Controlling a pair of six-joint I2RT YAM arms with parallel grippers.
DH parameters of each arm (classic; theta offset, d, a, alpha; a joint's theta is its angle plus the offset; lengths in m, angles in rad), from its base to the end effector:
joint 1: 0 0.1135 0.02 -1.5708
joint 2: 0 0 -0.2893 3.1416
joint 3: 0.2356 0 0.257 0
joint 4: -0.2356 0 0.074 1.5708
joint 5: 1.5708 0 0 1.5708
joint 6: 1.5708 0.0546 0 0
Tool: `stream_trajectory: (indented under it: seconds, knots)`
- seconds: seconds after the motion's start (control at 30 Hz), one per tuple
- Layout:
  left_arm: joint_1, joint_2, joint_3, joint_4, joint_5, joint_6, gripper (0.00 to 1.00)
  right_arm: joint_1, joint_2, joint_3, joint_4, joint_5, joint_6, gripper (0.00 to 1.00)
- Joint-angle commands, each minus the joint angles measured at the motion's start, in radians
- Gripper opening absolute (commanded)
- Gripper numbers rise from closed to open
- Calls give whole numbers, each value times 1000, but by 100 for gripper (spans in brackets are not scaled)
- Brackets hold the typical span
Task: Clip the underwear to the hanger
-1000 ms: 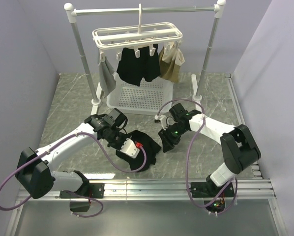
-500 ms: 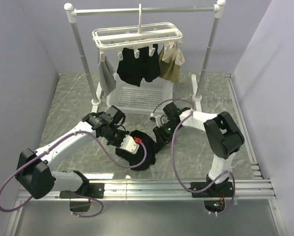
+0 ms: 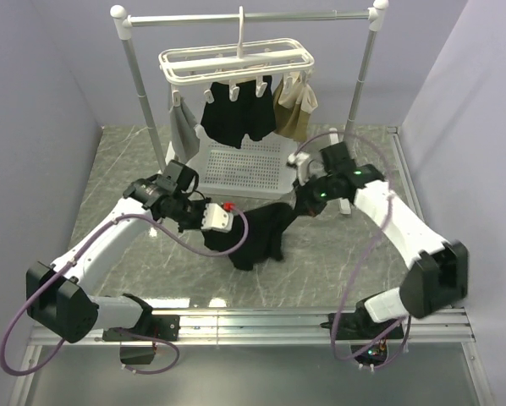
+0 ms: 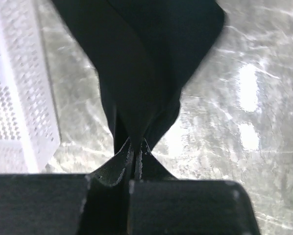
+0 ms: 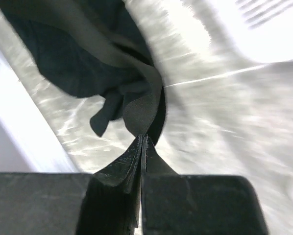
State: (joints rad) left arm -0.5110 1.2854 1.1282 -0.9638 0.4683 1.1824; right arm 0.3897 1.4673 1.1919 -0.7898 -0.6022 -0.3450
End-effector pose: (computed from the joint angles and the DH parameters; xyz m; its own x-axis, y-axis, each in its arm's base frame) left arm 0.2044 -0.1428 0.3007 0.2649 0.7983 -0.5409 0.9571 -0.1492 0.2485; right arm 0.2700 0.1443 0.2869 -0.5699 -0.5353 -0.6234 -0.8072 0.5069 0.3026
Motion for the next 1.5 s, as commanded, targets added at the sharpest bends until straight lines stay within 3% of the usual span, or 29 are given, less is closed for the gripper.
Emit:
stream_trajectory:
  seconds: [0.0, 0.27, 0.6, 0.73, 0.87, 1.03, 1.1, 1.13, 1.17, 1.23, 1.27, 1.33, 1.37, 1.47]
  knots:
    - [48, -27, 68, 19, 70, -59, 0, -34, -129, 81, -120, 113, -121, 0]
    - [80, -47, 154, 42, 26, -96, 0, -49, -292, 149, -179, 272, -218, 0]
    - [78, -109, 258, -337, 185, 22, 1, -5, -456, 170, -452, 237, -406, 0]
    - [37, -144, 228, -408, 191, 8, 2, 109, -493, 121, -517, 205, -453, 0]
    - [-20, -112, 159, -379, 162, 34, 2, 127, -440, 28, -412, 225, -474, 0]
    - [-15, 49, 105, -167, 69, -36, 3, 123, -289, -89, -133, 329, -528, 0]
    - [8, 84, 79, -84, 62, -56, 8, 118, -213, -92, -91, 326, -516, 3]
    - [11, 119, 73, -10, 61, -72, 14, 118, -191, -94, -74, 325, -499, 9]
    - [14, 135, 70, 23, 58, -123, 28, 117, -146, -95, -28, 332, -444, 23]
    - [23, 170, 79, 91, 49, -186, 48, 101, -101, -71, -5, 349, -343, 36]
    - [43, 173, 90, 106, 40, -257, 74, 86, -73, -57, -11, 337, -319, 46]
    - [86, 154, 94, 155, 50, -312, 78, 11, -64, -26, -17, 285, -245, 55]
    - [135, 140, 88, 174, 64, -360, 83, -15, -64, -12, -19, 269, -217, 55]
    - [233, 71, 44, 229, 125, -456, 82, -104, -45, 15, -42, 222, -99, 54]
